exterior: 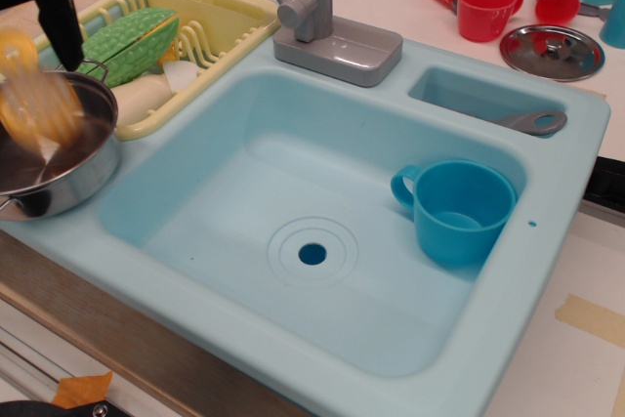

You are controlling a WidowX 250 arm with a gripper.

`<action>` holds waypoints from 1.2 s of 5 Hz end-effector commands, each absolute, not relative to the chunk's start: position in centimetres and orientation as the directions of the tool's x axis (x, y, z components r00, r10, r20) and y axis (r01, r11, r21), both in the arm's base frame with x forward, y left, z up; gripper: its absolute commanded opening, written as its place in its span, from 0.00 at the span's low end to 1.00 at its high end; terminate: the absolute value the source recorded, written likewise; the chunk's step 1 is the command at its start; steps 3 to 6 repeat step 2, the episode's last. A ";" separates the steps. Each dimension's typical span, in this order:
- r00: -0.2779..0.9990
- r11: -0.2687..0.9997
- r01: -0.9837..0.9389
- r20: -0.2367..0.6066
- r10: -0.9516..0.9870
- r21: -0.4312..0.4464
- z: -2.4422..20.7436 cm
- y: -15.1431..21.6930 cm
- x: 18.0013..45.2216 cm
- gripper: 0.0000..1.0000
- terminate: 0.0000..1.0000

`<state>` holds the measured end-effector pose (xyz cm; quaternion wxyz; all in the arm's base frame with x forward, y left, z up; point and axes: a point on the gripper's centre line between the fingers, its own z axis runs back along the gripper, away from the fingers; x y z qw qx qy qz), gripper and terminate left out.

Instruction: Put brush into pot or pan

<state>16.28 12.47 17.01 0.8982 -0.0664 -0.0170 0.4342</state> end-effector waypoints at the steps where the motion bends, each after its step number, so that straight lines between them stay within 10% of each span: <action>1: 0.629 0.621 -0.770 -0.009 0.777 -0.146 17.6 12.0 16.6 1.00 0.00; 2: 0.629 0.621 -0.770 -0.009 0.777 -0.146 17.6 12.0 16.6 1.00 1.00; 6: 0.629 0.621 -0.770 -0.009 0.777 -0.146 17.6 12.0 16.6 1.00 1.00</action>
